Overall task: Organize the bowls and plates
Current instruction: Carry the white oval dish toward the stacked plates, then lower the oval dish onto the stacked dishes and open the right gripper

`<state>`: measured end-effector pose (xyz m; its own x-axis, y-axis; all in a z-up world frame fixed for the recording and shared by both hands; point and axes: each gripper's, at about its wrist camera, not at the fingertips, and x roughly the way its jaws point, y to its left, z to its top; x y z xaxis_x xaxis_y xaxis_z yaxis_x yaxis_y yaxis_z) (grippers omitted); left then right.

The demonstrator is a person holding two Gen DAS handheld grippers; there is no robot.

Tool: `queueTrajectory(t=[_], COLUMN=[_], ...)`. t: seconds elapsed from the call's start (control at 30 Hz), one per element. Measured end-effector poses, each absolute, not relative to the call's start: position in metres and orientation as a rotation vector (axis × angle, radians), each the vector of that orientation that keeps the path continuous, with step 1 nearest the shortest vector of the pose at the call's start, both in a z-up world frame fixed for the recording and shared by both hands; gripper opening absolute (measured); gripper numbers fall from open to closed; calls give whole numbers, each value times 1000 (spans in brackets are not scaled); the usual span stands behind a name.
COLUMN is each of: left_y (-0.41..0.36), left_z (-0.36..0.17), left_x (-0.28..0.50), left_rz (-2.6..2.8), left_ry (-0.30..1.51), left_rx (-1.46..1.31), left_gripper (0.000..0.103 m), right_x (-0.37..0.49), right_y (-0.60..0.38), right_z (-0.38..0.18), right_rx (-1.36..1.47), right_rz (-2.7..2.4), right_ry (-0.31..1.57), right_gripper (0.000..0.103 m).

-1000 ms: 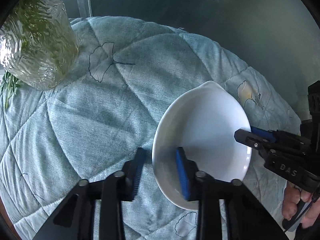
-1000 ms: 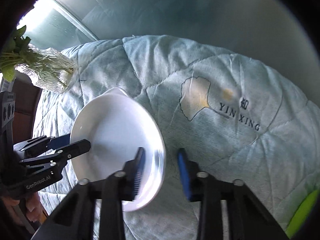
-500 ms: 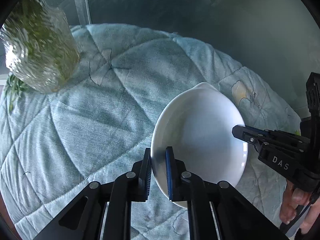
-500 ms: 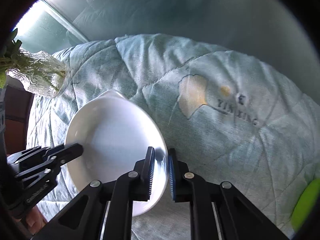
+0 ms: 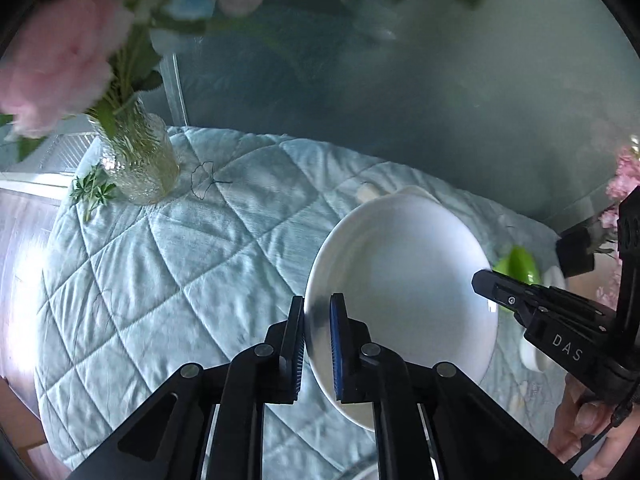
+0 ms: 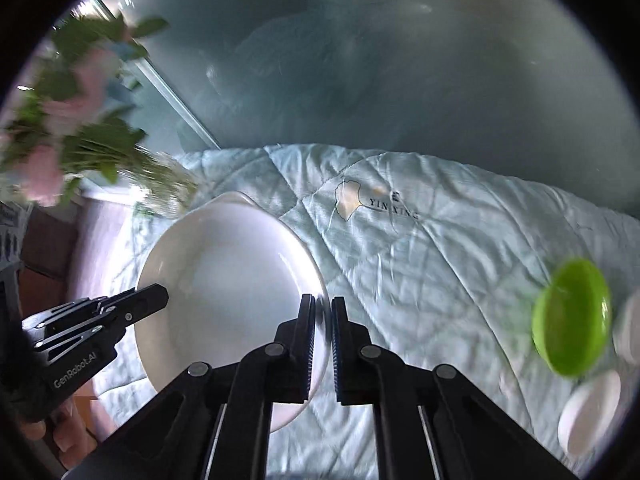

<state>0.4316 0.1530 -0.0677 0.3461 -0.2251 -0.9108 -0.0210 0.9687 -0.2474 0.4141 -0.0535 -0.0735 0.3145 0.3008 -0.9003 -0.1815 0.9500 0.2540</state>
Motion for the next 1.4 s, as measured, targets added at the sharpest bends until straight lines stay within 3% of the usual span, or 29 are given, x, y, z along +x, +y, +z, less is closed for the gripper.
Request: queueTrajectory(t=[0.33,0.57,1.0,1.4], left_y=[107,88,73,82], left_z=[32,53,-40,-120], left_x=[334,263,180,183], left_rz=[-164,-178,-213,-226], left_ry=[1123,1116,1230,1284], left_rx=[-181,-164,-193,-205], left_gripper=[7,7,6,6], right_x=[314,252,173,164], right_y=[-94,-111,-131,-128], right_z=[16,32,-42,-111], right_rx=[148,167,209,236], right_rz=[298,291,266,231], right_ry=[1086,1073,1204,1294], right_gripper=[6,6,5,5])
